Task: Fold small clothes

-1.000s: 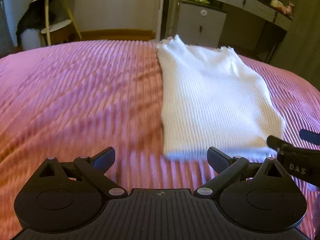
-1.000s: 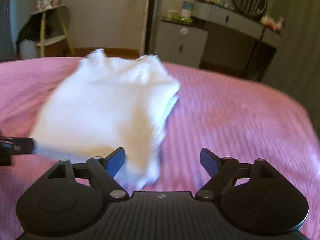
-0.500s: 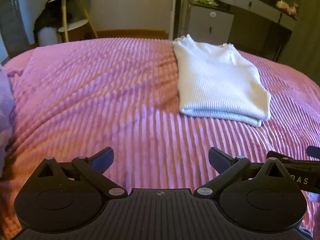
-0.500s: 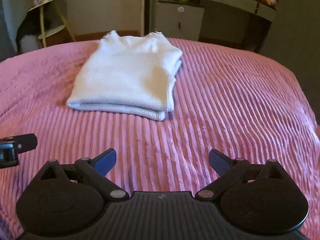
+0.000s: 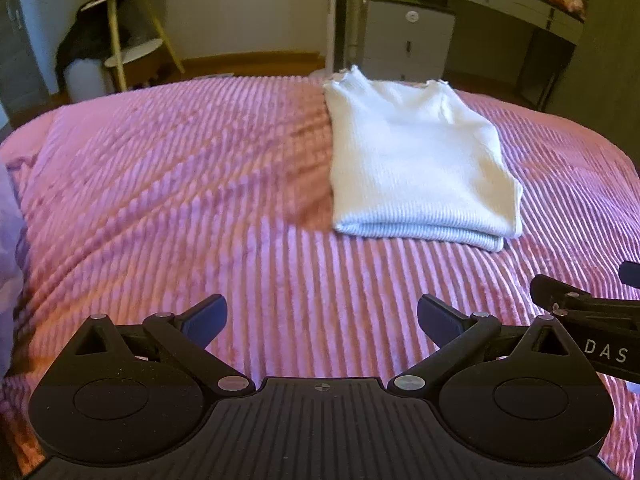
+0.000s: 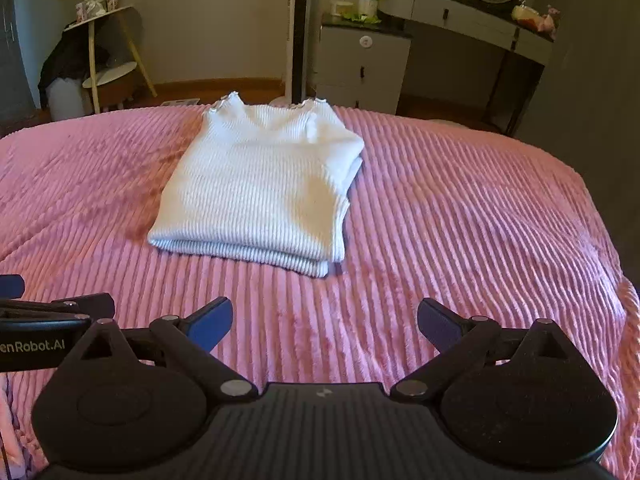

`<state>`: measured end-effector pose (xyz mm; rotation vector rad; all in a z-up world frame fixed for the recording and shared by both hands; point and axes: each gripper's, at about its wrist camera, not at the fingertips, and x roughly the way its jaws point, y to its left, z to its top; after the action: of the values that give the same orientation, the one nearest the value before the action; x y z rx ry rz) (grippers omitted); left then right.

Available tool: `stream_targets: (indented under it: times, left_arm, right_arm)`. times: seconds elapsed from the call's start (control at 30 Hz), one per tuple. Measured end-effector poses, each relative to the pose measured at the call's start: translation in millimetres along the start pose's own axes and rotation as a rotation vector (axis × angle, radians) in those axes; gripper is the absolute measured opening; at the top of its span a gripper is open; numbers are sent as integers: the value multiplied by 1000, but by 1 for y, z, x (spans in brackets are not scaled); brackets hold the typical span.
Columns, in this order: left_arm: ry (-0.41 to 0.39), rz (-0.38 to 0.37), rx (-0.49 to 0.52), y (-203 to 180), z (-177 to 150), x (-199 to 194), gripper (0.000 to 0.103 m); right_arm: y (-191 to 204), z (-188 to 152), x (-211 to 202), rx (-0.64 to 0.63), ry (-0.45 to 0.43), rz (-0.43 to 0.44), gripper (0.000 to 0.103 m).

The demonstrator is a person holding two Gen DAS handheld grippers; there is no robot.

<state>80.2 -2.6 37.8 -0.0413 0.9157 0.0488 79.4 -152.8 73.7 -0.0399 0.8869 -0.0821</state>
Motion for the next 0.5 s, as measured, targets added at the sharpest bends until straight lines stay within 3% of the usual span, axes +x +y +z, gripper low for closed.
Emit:
stream_targets:
  times: [0.5]
  left_arm:
    - [-8,11,13,1,6,-2,103]
  right_arm:
    - [-1,3,-2,7,-12,14,99]
